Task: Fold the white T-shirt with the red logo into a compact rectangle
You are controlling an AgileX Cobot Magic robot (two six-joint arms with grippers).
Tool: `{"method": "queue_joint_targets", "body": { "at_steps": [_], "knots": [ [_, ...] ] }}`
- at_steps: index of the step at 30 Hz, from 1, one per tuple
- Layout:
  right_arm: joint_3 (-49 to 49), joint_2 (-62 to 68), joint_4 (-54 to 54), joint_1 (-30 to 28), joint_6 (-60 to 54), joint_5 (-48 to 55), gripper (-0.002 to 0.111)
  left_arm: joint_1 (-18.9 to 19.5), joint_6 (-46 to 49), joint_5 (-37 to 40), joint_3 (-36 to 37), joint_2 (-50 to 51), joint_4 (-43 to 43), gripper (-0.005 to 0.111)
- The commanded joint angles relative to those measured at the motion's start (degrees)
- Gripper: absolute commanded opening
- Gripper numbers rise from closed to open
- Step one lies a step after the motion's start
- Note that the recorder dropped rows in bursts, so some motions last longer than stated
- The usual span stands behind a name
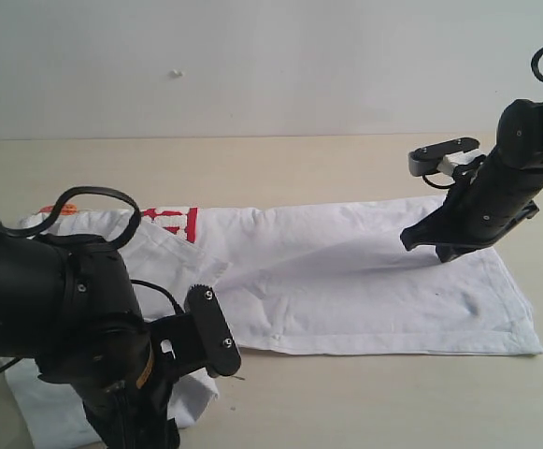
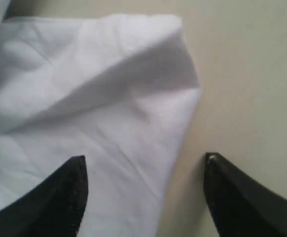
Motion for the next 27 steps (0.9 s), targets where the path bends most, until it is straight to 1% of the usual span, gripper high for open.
{"method": "queue_joint_targets", "body": {
  "at_steps": [1, 3, 5, 6, 7, 12, 14, 18, 21, 24, 25, 27],
  "knots": [
    [0.2, -0.2, 0.0, -0.1, 0.0, -0.1, 0.000, -0.3, -0.5, 1.1, 0.2, 1.1, 1.9, 0.045],
    [0.2, -0.2, 0.0, -0.1, 0.0, -0.1, 0.000, -0.3, -0.5, 2.4, 0.0, 1.0, 2.3, 0.029],
    [0.2, -0.2, 0.0, -0.1, 0.0, -0.1, 0.000, -0.3, -0.4, 3.6, 0.0, 0.7, 2.7, 0.010],
    [0.2, -0.2, 0.0, -0.1, 0.0, -0.1, 0.000, -0.3, -0.4, 3.9, 0.0, 0.4, 2.9, 0.003],
    [0.2, -0.2, 0.0, -0.1, 0.0, -0.1, 0.000, -0.3, 0.0, 4.5, 0.0, 0.0, 3.2, 0.000],
    [0.2, -0.2, 1.2, -0.1, 0.0, -0.2, 0.000, -0.3, 0.7, 6.9, -0.7, -3.8, 3.5, 0.000],
    [0.2, -0.2, 1.3, -0.1, 0.0, -0.3, 0.000, -0.3, 3.2, 8.4, -1.7, -6.0, 3.5, 0.000],
    [0.2, -0.2, 1.3, -0.1, 0.0, -0.3, 0.000, -0.3, 7.9, 8.8, -2.7, -9.9, 4.5, 0.000],
    [0.2, -0.2, 1.3, -0.1, -0.1, -0.3, 0.000, -0.3, 8.6, 8.8, -2.7, -11.7, 9.9, 0.000],
    [0.2, -0.2, 1.3, -0.1, -0.1, -0.3, 0.000, -0.3, 8.6, 8.8, -2.7, -11.8, 18.3, 0.000],
    [0.2, -0.2, 1.3, -0.1, -0.1, -0.2, 0.000, -0.3, 8.6, 8.2, -2.7, -11.5, 22.4, 0.000],
    [0.2, -0.2, 1.3, -0.1, -0.1, -0.2, 0.000, -0.2, 8.6, 6.0, -2.7, -11.5, 27.8, 0.000]
  ]
}}
